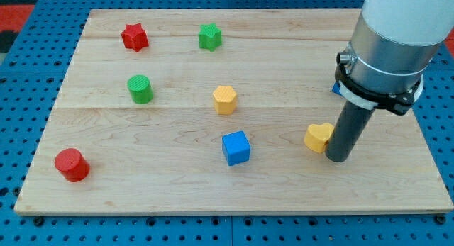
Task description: Slightly push the blue cube upwards
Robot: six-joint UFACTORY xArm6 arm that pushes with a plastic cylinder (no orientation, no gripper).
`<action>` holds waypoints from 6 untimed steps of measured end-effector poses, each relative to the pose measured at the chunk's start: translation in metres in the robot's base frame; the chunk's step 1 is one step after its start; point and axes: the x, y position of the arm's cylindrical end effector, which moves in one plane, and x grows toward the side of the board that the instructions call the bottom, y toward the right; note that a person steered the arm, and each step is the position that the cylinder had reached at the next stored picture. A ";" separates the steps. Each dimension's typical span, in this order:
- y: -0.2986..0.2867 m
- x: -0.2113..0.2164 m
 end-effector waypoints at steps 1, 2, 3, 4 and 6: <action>-0.002 -0.026; -0.031 -0.026; -0.010 0.015; -0.115 0.025; -0.152 0.004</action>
